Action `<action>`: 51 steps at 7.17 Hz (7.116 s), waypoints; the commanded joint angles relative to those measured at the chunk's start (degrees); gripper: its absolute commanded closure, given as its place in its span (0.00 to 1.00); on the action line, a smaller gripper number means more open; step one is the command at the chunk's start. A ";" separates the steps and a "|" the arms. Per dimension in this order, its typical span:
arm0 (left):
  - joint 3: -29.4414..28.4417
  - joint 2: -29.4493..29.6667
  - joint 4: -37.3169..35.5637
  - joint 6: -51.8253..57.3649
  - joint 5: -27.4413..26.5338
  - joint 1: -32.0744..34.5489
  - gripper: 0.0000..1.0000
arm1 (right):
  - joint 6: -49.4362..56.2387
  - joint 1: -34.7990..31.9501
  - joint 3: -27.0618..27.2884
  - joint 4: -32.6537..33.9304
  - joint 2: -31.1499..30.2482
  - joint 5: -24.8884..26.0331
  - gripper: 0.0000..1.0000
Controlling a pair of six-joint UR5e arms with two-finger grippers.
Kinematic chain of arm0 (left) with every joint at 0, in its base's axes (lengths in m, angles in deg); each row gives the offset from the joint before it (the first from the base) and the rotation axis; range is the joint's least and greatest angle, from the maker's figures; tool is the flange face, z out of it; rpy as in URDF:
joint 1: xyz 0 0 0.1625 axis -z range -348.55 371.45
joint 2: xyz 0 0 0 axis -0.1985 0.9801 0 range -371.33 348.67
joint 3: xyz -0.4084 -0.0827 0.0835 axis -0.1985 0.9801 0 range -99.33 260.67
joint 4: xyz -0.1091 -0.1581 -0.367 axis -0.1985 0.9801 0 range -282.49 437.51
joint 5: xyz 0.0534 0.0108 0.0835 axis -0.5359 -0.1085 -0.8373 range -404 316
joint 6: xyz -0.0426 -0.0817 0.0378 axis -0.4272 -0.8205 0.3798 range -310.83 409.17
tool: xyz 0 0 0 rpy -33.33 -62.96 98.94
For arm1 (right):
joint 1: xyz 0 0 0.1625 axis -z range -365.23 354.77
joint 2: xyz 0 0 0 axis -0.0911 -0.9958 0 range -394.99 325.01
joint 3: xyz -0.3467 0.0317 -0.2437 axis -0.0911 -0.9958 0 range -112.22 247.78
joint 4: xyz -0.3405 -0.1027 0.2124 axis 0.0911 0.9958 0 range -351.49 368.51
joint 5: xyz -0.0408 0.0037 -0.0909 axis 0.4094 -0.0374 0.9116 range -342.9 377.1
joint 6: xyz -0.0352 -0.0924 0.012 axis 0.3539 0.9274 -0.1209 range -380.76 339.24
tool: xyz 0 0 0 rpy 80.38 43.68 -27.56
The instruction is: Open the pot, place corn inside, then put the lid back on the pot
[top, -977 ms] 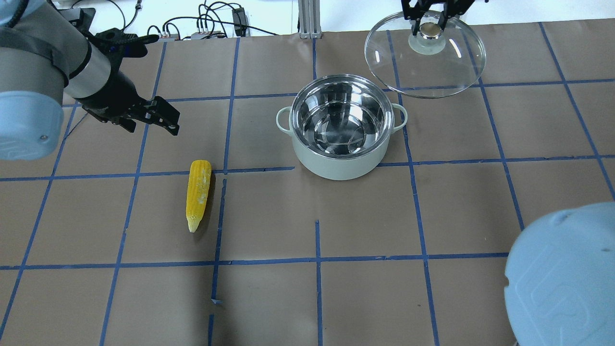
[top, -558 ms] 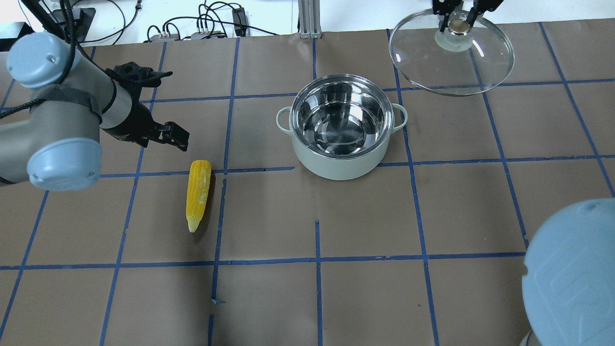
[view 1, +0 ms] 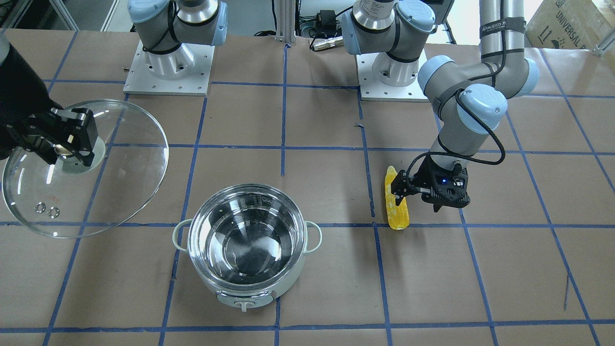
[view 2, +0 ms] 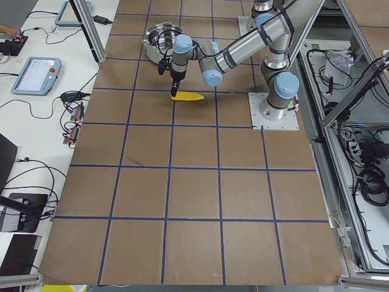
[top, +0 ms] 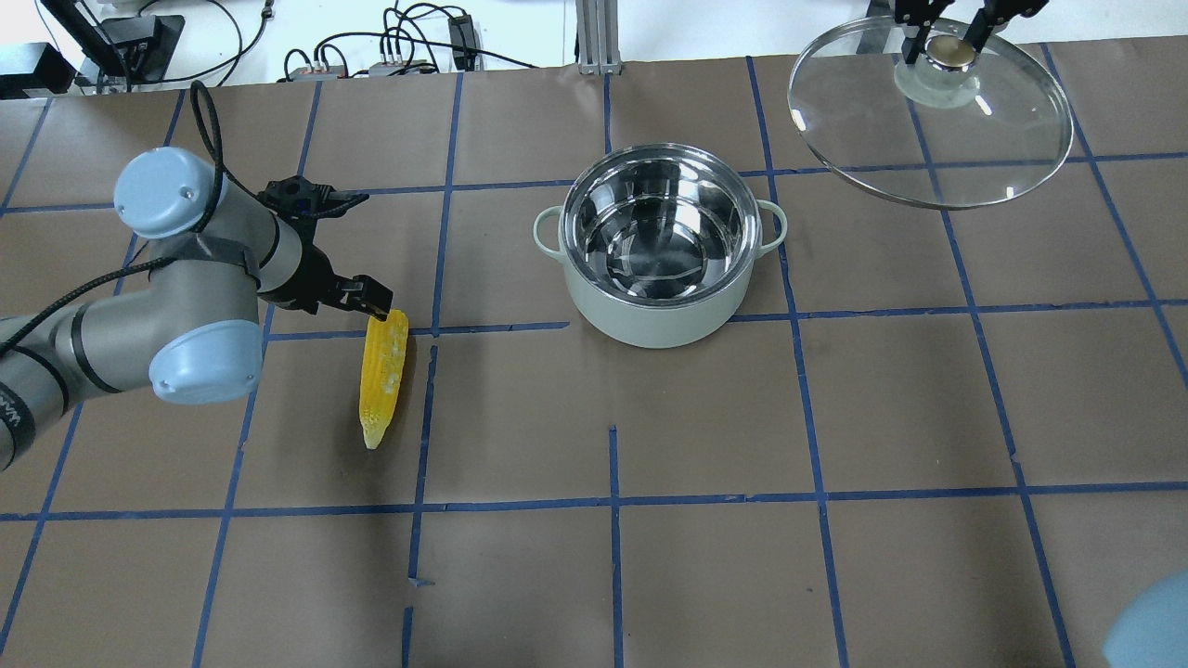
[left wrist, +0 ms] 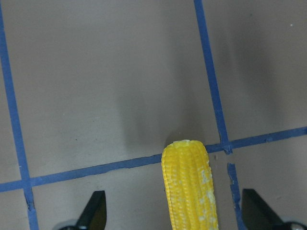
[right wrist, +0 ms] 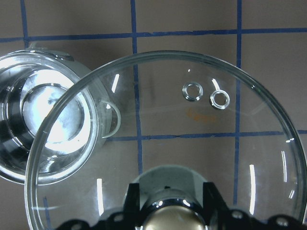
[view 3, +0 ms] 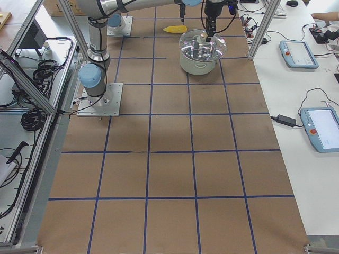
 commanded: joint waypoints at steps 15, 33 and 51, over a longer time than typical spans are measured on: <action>-23.63 -5.68 34.03 -27.74 -8.69 12.65 0.96 | 0.82 -0.21 20.68 3.26 -14.83 1.02 0.69; -45.97 14.81 31.59 -57.70 5.72 26.05 0.00 | 1.35 -0.12 20.59 3.44 -14.83 1.02 0.74; -27.77 -18.41 55.41 -12.04 0.63 2.32 0.00 | -7.44 -12.16 29.73 27.25 -10.36 0.76 0.74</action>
